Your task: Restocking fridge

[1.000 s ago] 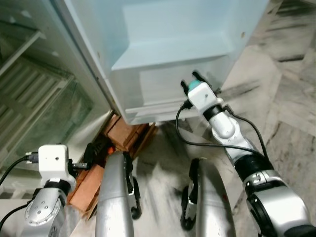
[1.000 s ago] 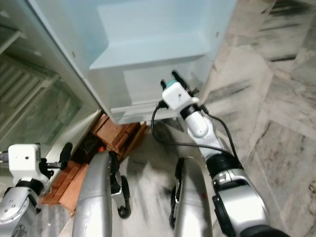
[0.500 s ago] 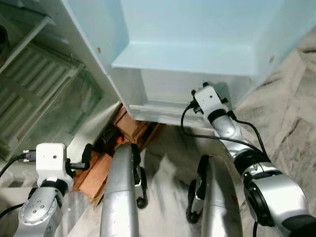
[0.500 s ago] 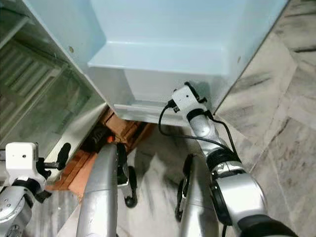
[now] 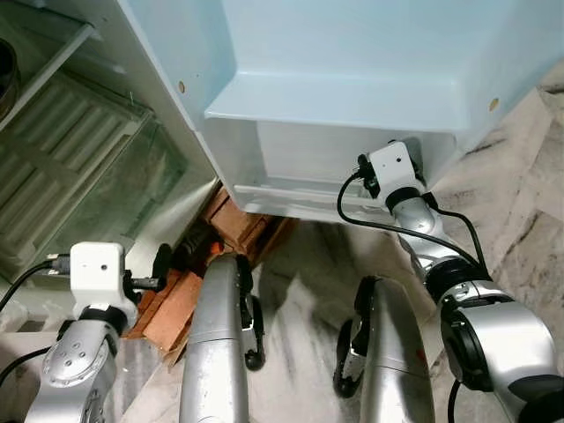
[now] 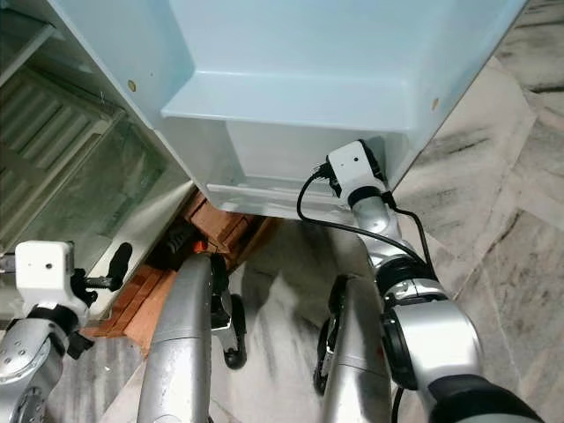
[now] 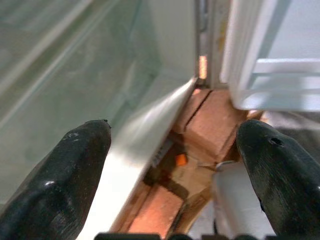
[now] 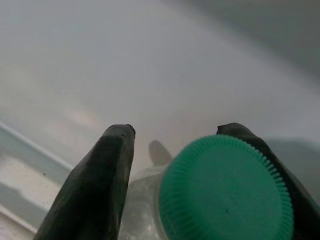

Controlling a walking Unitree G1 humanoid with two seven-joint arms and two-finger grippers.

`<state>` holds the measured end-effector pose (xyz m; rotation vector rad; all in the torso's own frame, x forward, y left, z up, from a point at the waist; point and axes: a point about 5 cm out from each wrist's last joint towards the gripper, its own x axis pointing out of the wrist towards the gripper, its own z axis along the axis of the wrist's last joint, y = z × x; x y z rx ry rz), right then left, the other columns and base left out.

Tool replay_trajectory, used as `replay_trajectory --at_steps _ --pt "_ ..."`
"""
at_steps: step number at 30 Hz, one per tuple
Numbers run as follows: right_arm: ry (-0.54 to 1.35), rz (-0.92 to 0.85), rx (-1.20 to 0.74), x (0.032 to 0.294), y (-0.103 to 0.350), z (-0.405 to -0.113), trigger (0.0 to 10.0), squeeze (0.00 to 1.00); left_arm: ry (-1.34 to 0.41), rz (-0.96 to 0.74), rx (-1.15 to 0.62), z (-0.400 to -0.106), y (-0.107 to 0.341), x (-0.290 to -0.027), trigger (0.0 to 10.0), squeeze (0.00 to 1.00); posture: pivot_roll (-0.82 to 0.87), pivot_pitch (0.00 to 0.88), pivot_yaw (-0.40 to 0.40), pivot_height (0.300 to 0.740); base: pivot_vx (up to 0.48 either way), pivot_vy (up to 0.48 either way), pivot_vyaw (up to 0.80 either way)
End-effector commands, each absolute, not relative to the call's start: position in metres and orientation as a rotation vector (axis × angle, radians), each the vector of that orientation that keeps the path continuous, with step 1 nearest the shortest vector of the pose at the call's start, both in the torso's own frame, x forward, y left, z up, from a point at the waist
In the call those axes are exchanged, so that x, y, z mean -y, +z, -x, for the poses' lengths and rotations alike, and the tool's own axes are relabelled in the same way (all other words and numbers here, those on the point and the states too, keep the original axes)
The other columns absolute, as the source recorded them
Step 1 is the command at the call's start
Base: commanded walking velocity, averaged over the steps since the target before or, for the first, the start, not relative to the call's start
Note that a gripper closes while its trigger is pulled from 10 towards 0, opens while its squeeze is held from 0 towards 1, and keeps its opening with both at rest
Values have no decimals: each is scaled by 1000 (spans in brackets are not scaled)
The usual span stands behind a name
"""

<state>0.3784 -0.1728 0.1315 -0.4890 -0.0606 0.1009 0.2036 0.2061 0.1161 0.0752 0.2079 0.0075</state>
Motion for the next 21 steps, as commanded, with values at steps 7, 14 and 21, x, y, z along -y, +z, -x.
replay_trajectory --at_steps 7,14,21 --pt "150 520 183 163 160 -387 10000 1000 29 -45 -245 -213 103 -206 10000 0 206 277 67 573 0 0 0" --pt "248 527 297 145 186 -391 10000 1000 20 -31 -217 -227 102 -199 10000 0 175 232 55 573 0 0 0" --pt "373 527 323 135 189 -387 10000 1000 12 -17 -199 -240 98 -194 10000 0 131 178 52 573 0 0 0"
